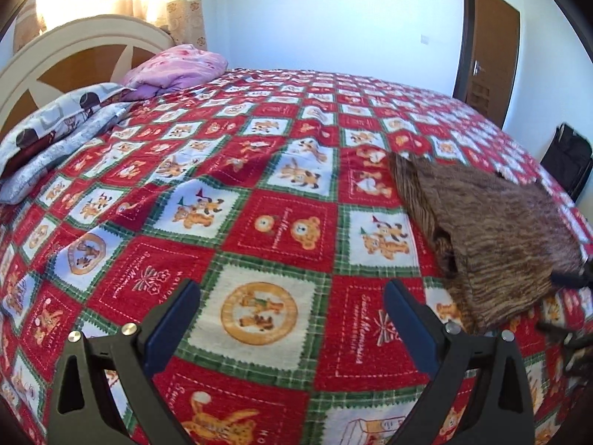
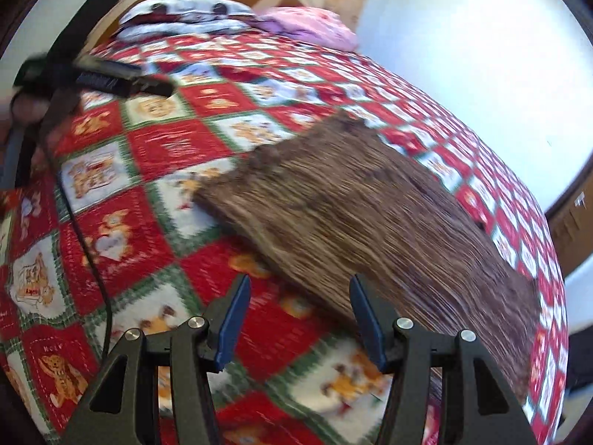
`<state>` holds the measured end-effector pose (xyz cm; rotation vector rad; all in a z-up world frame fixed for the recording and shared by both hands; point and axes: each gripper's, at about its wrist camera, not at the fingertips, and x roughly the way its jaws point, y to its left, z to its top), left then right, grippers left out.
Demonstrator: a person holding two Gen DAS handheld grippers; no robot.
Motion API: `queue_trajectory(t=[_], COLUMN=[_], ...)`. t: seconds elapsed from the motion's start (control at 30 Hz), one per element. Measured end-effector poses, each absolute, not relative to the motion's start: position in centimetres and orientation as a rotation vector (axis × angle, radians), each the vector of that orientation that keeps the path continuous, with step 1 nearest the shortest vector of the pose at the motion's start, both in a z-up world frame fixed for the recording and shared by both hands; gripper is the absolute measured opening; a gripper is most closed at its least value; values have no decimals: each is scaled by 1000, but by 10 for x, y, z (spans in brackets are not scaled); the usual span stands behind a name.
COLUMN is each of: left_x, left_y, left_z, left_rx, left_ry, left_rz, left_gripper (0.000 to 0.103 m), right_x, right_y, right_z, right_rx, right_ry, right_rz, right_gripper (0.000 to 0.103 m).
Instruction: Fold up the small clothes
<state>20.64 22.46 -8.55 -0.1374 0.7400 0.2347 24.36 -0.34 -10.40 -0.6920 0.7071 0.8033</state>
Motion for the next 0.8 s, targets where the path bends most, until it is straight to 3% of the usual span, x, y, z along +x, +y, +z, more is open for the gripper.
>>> queue_trajectory(t=[0.37,0.8], left_x=[216,248], left_y=[239,232], left_z=[-86,-75], left_rx=[-213,-229], left_ry=[732,722], left_rz=[169,45], left_gripper=[101,101], right_x=[230,241], right_y=[47,69], right_z=[-120,-123], right_rx=[-809,-747], right_ry=[585,555], right_rz=[771,753], right_gripper=[58,58])
